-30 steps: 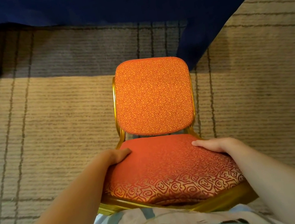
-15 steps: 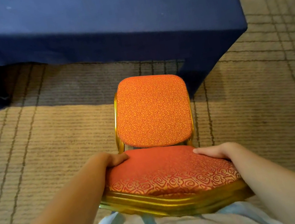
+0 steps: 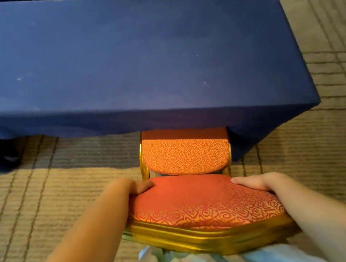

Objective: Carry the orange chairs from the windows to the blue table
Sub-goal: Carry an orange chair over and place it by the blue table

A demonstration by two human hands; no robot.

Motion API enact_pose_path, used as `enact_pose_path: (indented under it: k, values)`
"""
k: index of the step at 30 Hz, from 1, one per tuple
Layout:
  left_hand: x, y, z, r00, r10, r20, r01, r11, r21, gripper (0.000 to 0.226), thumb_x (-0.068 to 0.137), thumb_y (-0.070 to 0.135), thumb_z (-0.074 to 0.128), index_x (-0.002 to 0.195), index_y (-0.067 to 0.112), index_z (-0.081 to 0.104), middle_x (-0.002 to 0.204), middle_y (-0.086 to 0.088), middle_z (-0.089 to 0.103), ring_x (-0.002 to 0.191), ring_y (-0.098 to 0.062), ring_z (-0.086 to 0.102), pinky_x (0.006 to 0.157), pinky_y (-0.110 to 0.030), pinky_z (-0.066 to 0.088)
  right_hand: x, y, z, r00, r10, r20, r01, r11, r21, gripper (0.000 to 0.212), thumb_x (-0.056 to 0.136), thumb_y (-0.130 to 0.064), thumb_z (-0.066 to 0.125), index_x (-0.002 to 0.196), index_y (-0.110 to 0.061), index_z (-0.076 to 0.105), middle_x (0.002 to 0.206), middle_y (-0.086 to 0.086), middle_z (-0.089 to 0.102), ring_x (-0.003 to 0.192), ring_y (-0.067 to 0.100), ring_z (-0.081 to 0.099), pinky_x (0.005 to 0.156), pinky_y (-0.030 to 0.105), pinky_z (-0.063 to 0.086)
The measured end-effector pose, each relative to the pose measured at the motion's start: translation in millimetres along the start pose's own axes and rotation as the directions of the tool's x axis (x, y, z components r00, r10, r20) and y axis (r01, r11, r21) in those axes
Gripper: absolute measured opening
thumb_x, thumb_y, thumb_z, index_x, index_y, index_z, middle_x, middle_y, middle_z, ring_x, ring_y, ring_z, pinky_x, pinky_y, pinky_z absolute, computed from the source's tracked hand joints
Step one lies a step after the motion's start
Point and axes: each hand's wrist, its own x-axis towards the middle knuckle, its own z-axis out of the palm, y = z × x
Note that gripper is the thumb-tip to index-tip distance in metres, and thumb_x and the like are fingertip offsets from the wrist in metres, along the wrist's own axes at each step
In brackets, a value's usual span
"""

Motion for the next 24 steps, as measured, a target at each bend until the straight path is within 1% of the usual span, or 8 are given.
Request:
enact_pose_path:
  k: [2,4,8,11,14,17,21,24]
  values:
    - [8.4,20.1,-29.5,0.999,0.025,-0.027,-0.025,0.999,0.025,0.065,0.100,0.055,0.021,0.144,0.012,0.042,0.142,-0.012,0.049,0.122,-0.029,0.053,0.097,-0.032,0.039,1.8,-19.5,-30.4,1.000,0.001,-0.011,-0.001,1.000,0.005,0.082,0.086,-0.078,0.037,0.144,-0.021,0.046,0.118,0.006,0.059,0.097,0.024,0.060,0.088,0.033,0.039]
    - [15.3,34.4,-53.0,0.998,0.032,-0.046,-0.031,0.999,0.027,0.065,0.099,0.056,0.023,0.144,0.012,0.042,0.143,-0.011,0.048,0.123,-0.029,0.053,0.100,-0.033,0.039,2.8,-35.8,-53.9,1.000,0.008,-0.028,-0.009,1.000,-0.014,0.081,0.087,-0.077,0.037,0.146,-0.022,0.042,0.127,0.007,0.057,0.104,0.025,0.059,0.089,0.033,0.038]
    - [27.5,58.0,-101.7,0.999,-0.007,-0.036,0.008,1.000,0.018,0.073,0.094,0.066,0.028,0.146,0.015,0.037,0.147,-0.009,0.042,0.125,-0.029,0.050,0.097,-0.035,0.040,12.9,-66.2,-99.6,0.999,0.037,-0.006,-0.037,0.999,-0.008,0.082,0.086,-0.078,0.038,0.144,-0.020,0.045,0.109,0.004,0.060,0.092,0.022,0.059,0.076,0.032,0.040]
    - [36.3,71.7,-127.1,0.998,-0.009,-0.066,0.012,0.999,0.045,0.078,0.092,0.069,0.027,0.149,0.016,0.031,0.154,-0.009,0.032,0.133,-0.029,0.042,0.105,-0.037,0.033,27.4,-79.2,-119.8,0.998,0.004,-0.059,-0.004,1.000,-0.002,0.081,0.087,-0.076,0.040,0.146,-0.021,0.043,0.138,0.010,0.053,0.119,0.029,0.054,0.096,0.038,0.039]
    - [43.4,79.5,-145.6,0.991,0.014,-0.130,-0.003,0.996,0.085,0.080,0.090,0.071,0.030,0.152,0.020,0.025,0.158,-0.006,0.024,0.140,-0.027,0.033,0.109,-0.037,0.027,35.9,-92.3,-130.7,0.995,-0.033,-0.095,0.034,0.999,0.011,0.077,0.089,-0.072,0.041,0.148,-0.023,0.041,0.147,0.011,0.047,0.130,0.030,0.048,0.112,0.044,0.032]
    - [45.2,81.2,-157.8,0.965,0.143,-0.219,-0.107,0.980,0.171,0.073,0.090,0.069,0.034,0.149,0.026,0.030,0.157,-0.001,0.026,0.141,-0.025,0.031,0.114,-0.040,0.025,38.5,-105.2,-139.7,0.992,-0.090,-0.084,0.088,0.996,-0.018,0.069,0.095,-0.065,0.038,0.149,-0.023,0.040,0.149,0.009,0.045,0.133,0.028,0.046,0.114,0.042,0.029]
    - [38.2,85.3,-156.5,0.984,0.036,-0.176,-0.017,0.994,0.106,0.076,0.089,0.071,0.035,0.149,0.027,0.029,0.155,-0.002,0.030,0.137,-0.026,0.037,0.105,-0.039,0.034,31.3,-104.0,-138.0,0.993,-0.098,-0.063,0.095,0.994,-0.051,0.069,0.095,-0.066,0.037,0.150,-0.025,0.039,0.153,0.007,0.042,0.135,0.026,0.044,0.116,0.040,0.028]
    - [32.2,82.4,-153.1,0.970,0.050,-0.236,-0.042,0.998,0.038,0.071,0.092,0.065,0.036,0.144,0.018,0.041,0.151,-0.005,0.039,0.134,-0.027,0.042,0.107,-0.039,0.035,18.9,-102.6,-134.8,0.984,-0.126,-0.122,0.120,0.991,-0.061,0.068,0.093,-0.064,0.044,0.145,-0.021,0.047,0.147,0.009,0.049,0.129,0.028,0.050,0.112,0.038,0.034]
